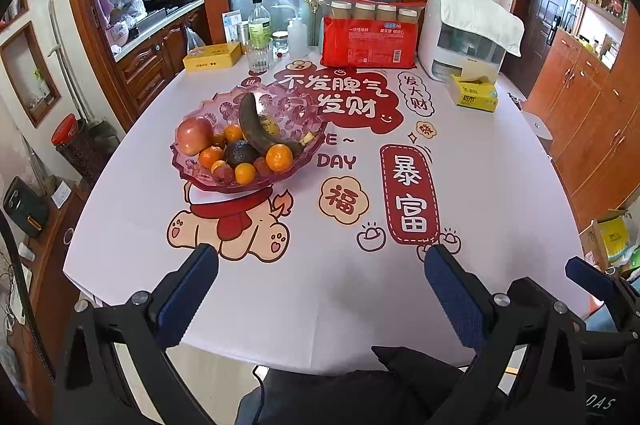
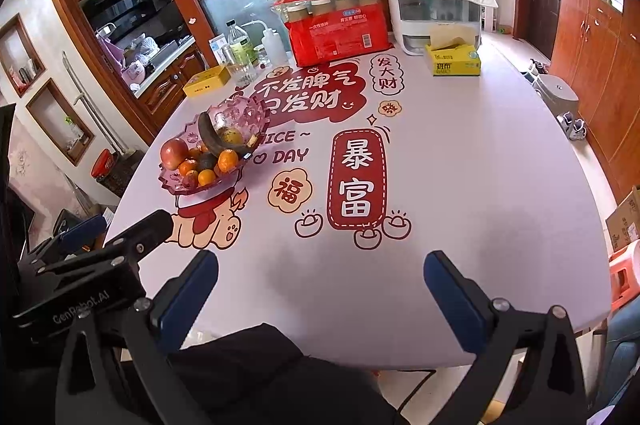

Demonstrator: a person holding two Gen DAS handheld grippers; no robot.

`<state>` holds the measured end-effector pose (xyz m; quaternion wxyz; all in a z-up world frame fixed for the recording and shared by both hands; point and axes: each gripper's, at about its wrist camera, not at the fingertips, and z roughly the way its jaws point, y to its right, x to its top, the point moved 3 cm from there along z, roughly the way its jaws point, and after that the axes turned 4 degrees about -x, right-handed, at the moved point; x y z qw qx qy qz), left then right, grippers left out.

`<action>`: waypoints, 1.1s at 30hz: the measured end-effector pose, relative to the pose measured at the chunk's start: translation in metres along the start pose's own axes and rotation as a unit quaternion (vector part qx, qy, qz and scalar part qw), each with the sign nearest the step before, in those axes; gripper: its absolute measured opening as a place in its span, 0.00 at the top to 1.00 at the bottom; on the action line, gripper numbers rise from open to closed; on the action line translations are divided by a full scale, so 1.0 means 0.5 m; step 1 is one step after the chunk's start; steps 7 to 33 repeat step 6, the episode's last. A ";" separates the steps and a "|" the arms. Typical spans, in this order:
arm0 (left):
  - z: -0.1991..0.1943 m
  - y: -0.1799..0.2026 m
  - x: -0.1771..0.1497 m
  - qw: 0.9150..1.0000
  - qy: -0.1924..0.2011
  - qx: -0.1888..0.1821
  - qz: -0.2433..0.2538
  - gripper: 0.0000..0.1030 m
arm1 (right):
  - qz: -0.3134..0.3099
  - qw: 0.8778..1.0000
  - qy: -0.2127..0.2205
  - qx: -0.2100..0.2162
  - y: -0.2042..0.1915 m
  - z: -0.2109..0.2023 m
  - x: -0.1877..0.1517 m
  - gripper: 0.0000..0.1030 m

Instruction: Organize fruits

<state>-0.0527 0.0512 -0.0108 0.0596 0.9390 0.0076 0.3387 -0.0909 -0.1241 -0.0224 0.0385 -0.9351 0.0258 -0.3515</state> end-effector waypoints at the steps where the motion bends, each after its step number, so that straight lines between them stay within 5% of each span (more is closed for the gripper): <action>1: 0.002 0.001 0.002 1.000 0.000 0.000 0.000 0.01 | 0.000 1.000 0.000 0.000 0.000 0.000 0.000 0.00; 33: 0.007 -0.003 -0.006 1.000 -0.004 0.001 0.001 0.01 | 0.001 1.000 -0.002 0.001 0.001 0.004 -0.003 0.00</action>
